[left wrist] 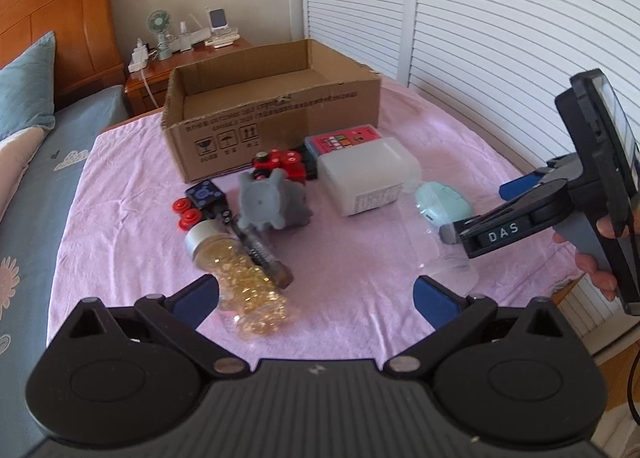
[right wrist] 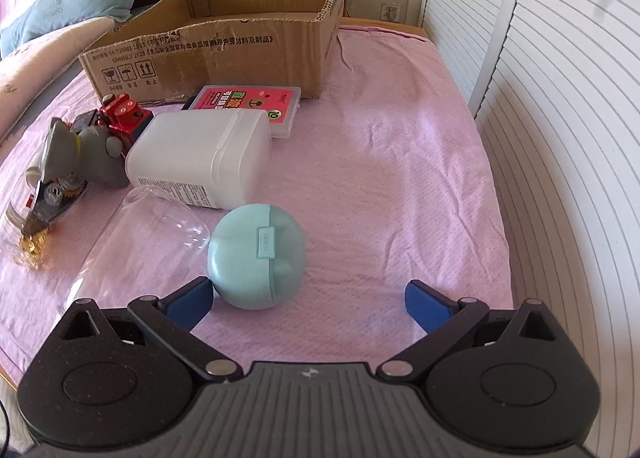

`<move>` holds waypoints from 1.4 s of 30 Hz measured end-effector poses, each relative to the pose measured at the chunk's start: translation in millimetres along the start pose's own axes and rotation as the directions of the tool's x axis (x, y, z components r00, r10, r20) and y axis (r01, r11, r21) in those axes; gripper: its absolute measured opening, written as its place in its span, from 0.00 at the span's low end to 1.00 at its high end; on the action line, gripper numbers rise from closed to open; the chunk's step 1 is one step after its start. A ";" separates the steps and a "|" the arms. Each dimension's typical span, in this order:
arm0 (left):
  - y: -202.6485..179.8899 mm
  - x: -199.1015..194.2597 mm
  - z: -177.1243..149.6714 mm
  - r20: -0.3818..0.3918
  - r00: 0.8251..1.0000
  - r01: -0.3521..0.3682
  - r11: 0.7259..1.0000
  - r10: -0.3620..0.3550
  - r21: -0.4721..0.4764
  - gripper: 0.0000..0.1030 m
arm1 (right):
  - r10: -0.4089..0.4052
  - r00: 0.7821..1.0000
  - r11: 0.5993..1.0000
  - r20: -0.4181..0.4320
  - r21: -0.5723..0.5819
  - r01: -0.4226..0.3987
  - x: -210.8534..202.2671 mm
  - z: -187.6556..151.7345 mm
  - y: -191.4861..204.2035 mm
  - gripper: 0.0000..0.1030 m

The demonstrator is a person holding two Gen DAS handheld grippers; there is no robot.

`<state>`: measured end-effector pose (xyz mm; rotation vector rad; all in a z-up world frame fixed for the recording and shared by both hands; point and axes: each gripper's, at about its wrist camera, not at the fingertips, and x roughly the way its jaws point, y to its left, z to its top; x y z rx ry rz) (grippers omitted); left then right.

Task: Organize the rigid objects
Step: 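Move the left tool to the clear plastic jar while the right tool approaches the mint-green case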

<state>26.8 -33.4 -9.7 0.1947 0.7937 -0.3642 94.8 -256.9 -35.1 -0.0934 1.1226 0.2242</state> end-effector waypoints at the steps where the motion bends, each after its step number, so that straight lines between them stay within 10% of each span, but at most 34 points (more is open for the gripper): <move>1: -5.7 1.8 1.6 -0.001 1.000 0.011 1.000 -0.011 0.019 0.99 | -0.007 1.000 1.000 0.003 -0.022 0.007 -0.1 -1.8 -0.1 1.00; 29: -38.9 56.4 21.5 -0.109 0.991 0.126 0.874 -0.084 0.469 0.99 | 0.078 0.994 0.991 0.070 -0.117 -0.070 -8.4 -22.1 -14.3 1.00; 42: -66.3 87.0 41.4 -0.137 0.967 0.252 0.738 -0.214 0.626 0.99 | 0.118 0.988 0.982 0.103 -0.160 -0.100 -11.5 -29.9 -18.0 1.00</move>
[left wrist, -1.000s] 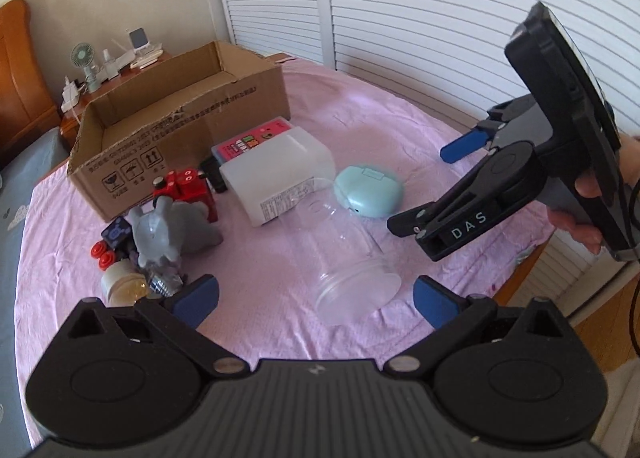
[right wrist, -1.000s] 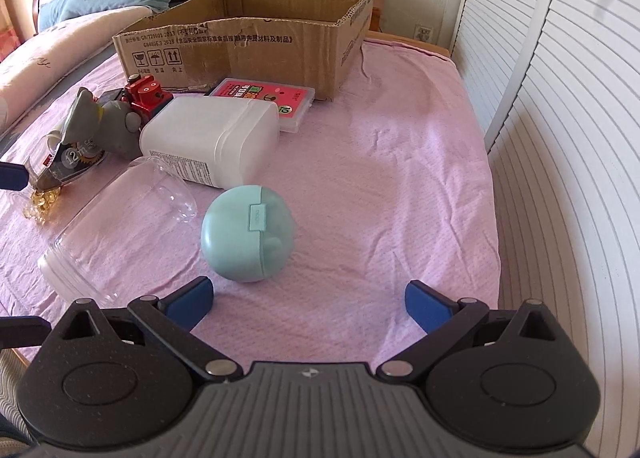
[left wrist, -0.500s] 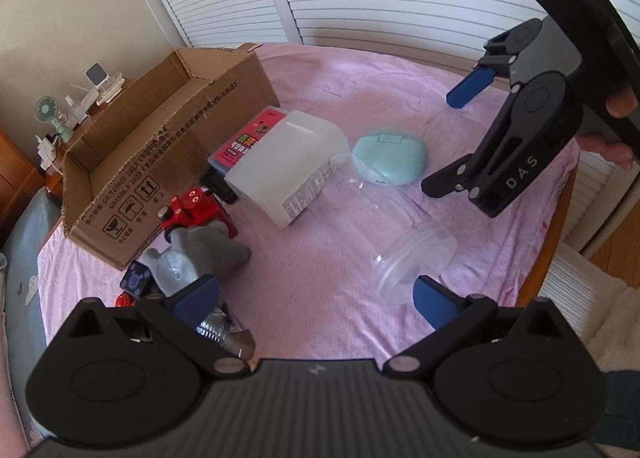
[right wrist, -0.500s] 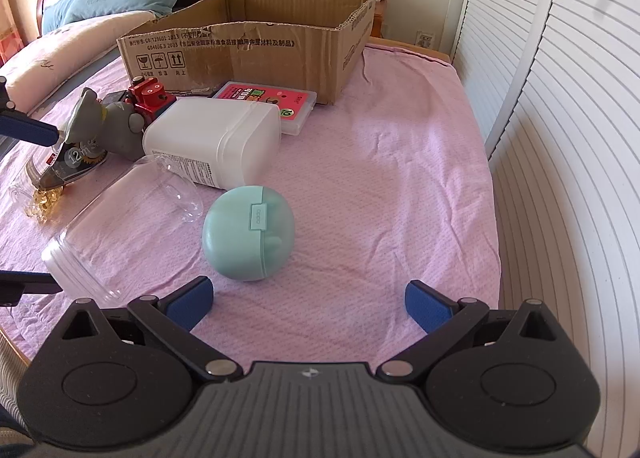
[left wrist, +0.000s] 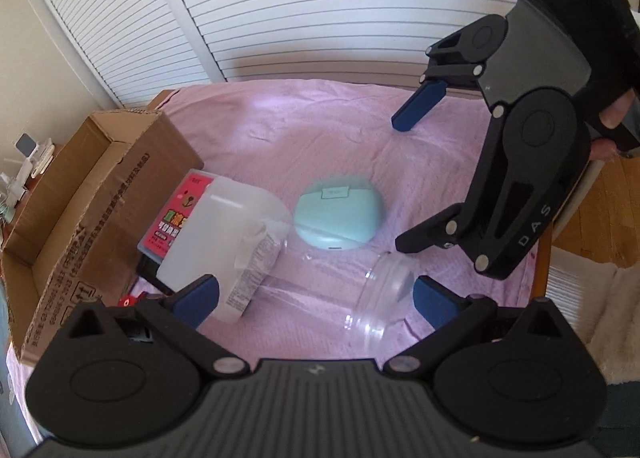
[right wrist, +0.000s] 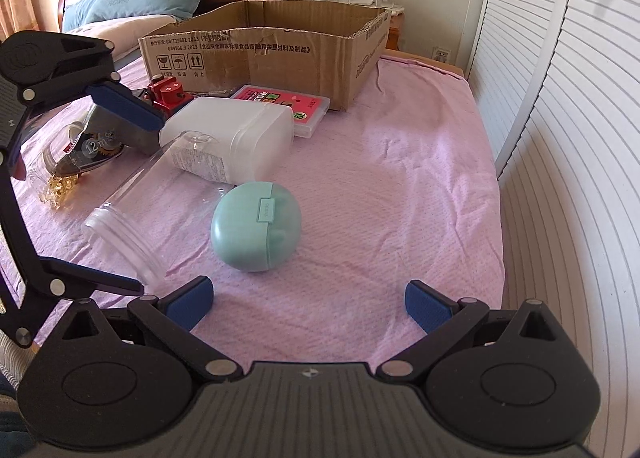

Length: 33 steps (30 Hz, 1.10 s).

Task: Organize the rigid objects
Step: 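Close the left gripper on the clear jar while the right gripper closes on the mint-green case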

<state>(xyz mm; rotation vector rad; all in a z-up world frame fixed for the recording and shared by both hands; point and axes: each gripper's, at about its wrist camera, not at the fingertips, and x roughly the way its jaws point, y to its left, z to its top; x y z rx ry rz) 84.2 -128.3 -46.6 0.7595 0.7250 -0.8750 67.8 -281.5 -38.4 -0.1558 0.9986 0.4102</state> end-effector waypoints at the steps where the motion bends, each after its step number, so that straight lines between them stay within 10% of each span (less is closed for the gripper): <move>1: 0.0 2.4 1.0 0.002 1.000 0.014 1.000 -0.014 0.011 0.99 | 0.001 1.000 1.000 0.001 -0.001 -0.001 0.0 -0.2 0.3 1.00; 12: -3.8 1.2 -1.3 0.026 0.995 0.094 0.994 -0.096 0.062 0.99 | 0.004 1.000 1.000 0.004 -0.005 -0.004 0.0 -0.8 1.9 1.00; 20: 14.0 3.6 -5.9 0.039 0.990 0.139 0.984 -0.135 -0.109 0.94 | 0.014 1.000 1.000 0.017 -0.016 -0.014 -1.7 -4.2 2.1 1.00; 33: 0.0 -24.9 -43.7 -0.005 0.999 -0.031 0.930 0.031 -0.366 0.94 | 0.017 1.000 0.999 0.001 -0.035 -0.017 5.2 7.1 10.1 0.99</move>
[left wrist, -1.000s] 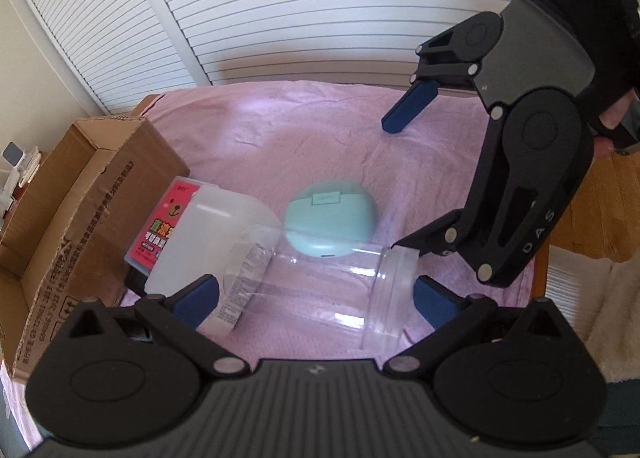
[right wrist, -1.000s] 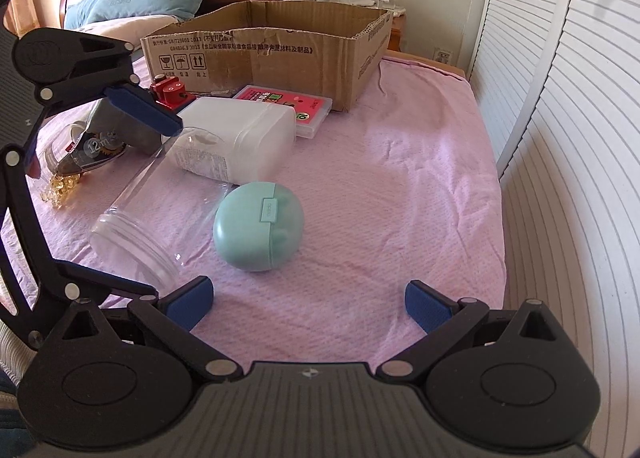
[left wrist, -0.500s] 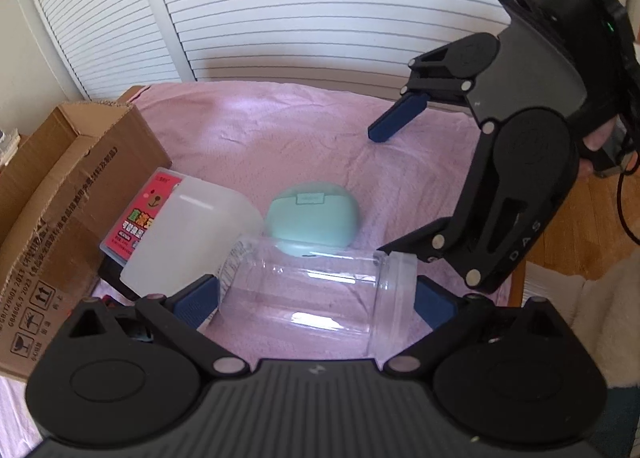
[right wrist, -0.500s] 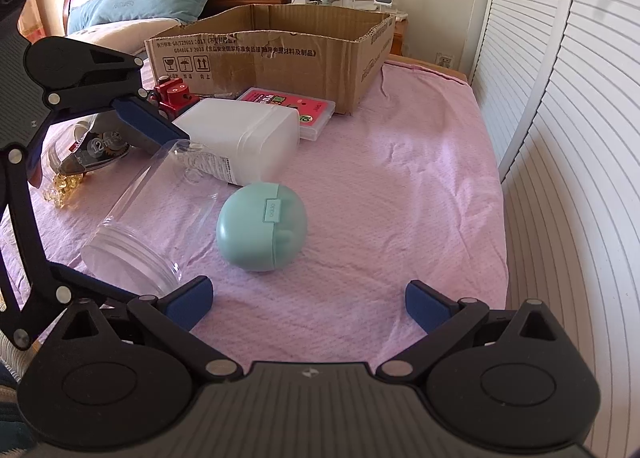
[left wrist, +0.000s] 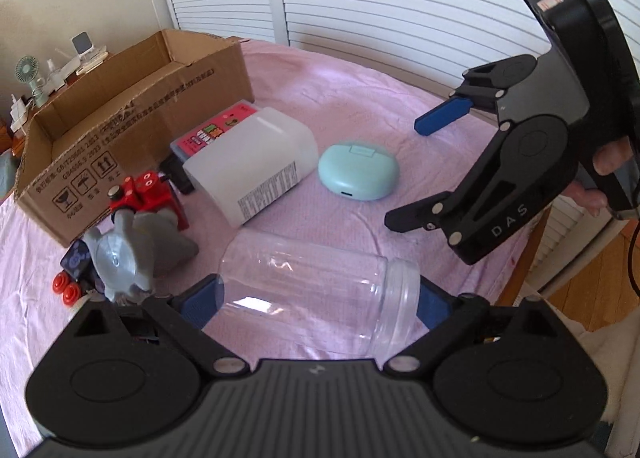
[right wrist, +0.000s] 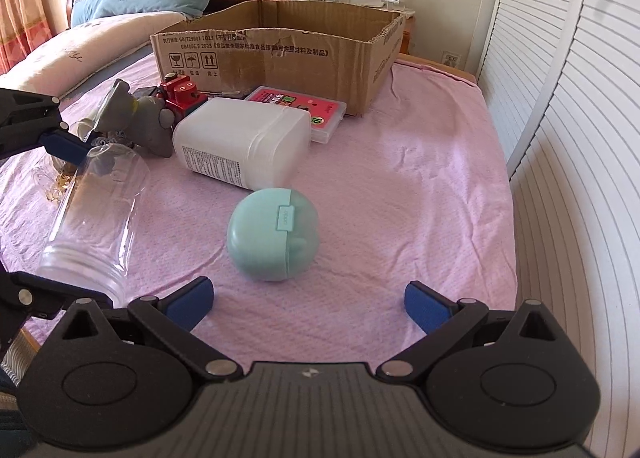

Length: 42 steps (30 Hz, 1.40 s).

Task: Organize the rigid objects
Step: 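Close the left gripper on the clear jar while the right gripper closes on the mint-green case, then carry the jar into the cardboard box and open the left gripper while the right tool carries the case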

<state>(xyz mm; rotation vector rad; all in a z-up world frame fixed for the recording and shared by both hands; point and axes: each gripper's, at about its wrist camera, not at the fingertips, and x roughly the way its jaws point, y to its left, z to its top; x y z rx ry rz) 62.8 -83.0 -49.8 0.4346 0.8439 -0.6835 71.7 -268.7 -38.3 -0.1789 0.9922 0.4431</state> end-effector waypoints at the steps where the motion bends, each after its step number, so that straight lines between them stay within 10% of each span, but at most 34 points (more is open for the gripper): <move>1: 0.0 0.6 -0.7 -0.001 1.000 -0.004 1.000 0.004 -0.004 0.94 | 0.004 1.000 1.000 0.007 -0.008 -0.004 1.4 2.2 1.7 0.96; 19: 1.7 -0.3 0.8 0.029 0.999 0.016 0.999 -0.015 -0.029 0.93 | 0.016 0.999 0.999 0.050 -0.035 -0.014 11.8 24.3 17.6 0.56; 42: 34.5 -46.5 38.9 0.063 0.998 0.015 0.995 -0.008 -0.103 0.93 | 0.006 0.999 0.999 0.032 -0.044 -0.005 -28.0 52.7 8.1 0.56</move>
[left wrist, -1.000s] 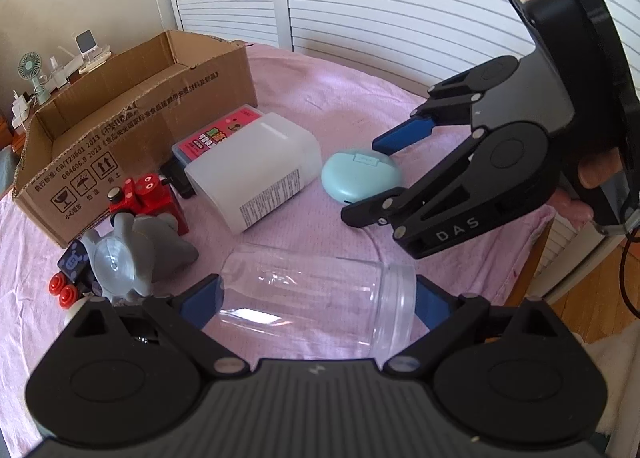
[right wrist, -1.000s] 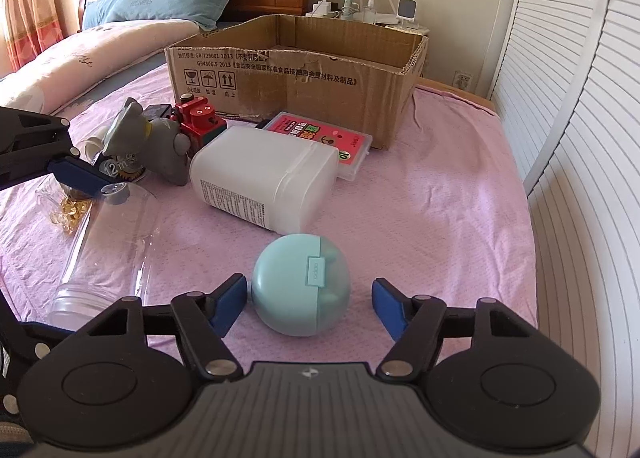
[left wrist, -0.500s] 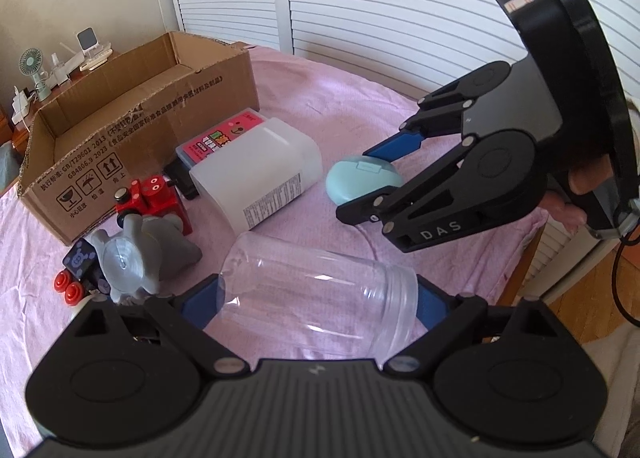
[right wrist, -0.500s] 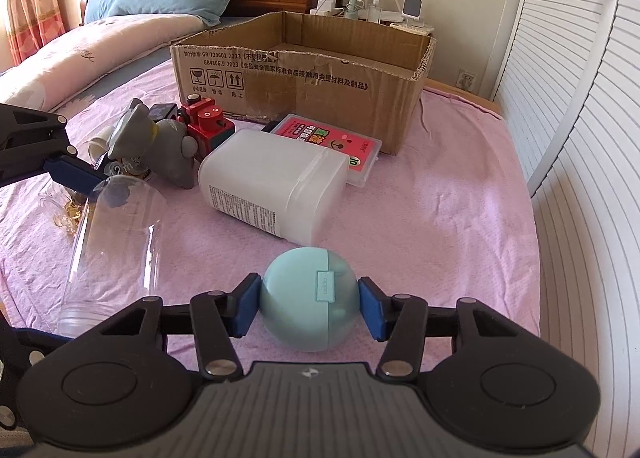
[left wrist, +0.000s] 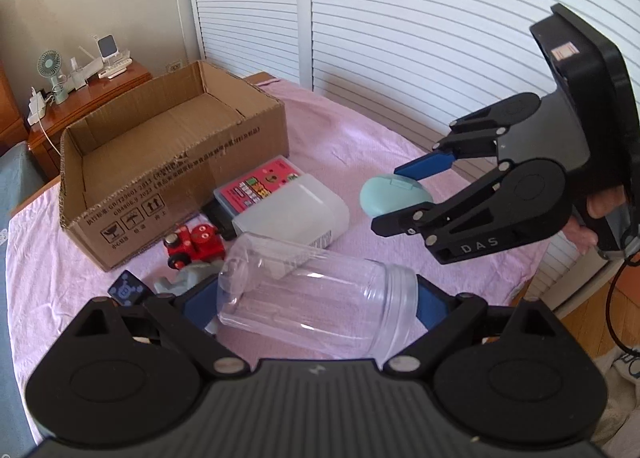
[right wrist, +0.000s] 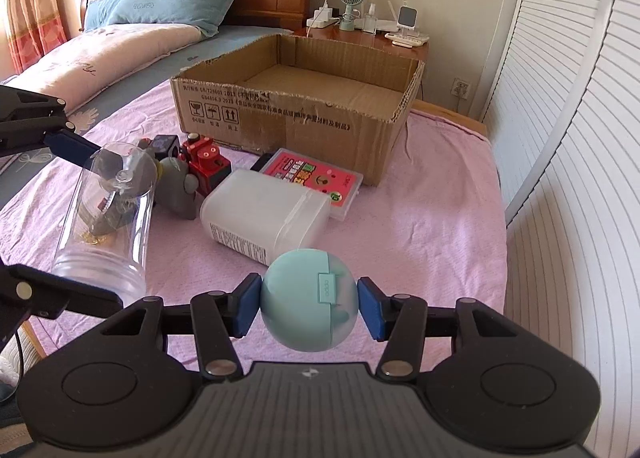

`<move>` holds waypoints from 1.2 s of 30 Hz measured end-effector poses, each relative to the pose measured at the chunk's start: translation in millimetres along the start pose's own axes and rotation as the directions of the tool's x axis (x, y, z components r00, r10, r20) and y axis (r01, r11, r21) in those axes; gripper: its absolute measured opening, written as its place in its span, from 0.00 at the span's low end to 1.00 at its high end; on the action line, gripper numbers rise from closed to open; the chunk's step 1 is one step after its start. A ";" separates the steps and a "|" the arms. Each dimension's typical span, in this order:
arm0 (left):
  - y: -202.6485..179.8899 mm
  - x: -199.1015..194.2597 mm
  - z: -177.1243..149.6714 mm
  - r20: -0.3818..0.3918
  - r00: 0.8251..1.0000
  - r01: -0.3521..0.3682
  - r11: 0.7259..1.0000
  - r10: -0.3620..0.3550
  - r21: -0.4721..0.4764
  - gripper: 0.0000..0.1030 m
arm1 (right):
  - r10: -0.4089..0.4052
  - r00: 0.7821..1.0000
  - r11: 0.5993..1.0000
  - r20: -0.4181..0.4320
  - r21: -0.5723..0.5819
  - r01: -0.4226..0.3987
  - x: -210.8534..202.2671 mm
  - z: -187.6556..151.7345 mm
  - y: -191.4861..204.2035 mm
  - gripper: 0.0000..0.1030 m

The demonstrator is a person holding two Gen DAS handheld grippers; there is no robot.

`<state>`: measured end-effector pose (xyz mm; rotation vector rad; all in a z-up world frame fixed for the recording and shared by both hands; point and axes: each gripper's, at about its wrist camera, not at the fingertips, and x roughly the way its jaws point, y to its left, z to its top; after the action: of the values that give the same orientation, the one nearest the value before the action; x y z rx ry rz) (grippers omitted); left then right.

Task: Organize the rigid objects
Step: 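Carry the jar into the cardboard box and open the left gripper while the right tool carries the case, then lower the mint-green case into the box and open the right gripper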

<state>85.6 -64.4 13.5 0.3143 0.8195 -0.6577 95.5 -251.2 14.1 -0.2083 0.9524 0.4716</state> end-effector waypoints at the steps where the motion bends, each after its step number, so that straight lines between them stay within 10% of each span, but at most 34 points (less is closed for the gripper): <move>1: 4.2 -2.4 4.7 0.004 1.000 -0.003 1.000 0.003 -0.009 0.93 | 0.002 1.000 1.000 0.005 0.001 -0.002 -2.7 4.6 -1.4 0.56; 26: 177.4 85.2 128.7 -0.044 0.963 -0.271 0.948 0.267 -0.166 0.93 | 0.014 0.994 1.000 0.105 -0.018 -0.012 37.8 149.9 -31.0 0.56; 36: 202.6 92.6 116.5 -0.042 0.964 -0.264 0.929 0.262 -0.260 0.94 | 0.010 0.997 1.000 0.072 -0.015 -0.009 61.2 162.0 -26.3 0.56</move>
<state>330.3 -7.2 21.5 0.1792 0.8430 -0.2913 256.5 -195.8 55.2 -0.1991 0.8797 0.4917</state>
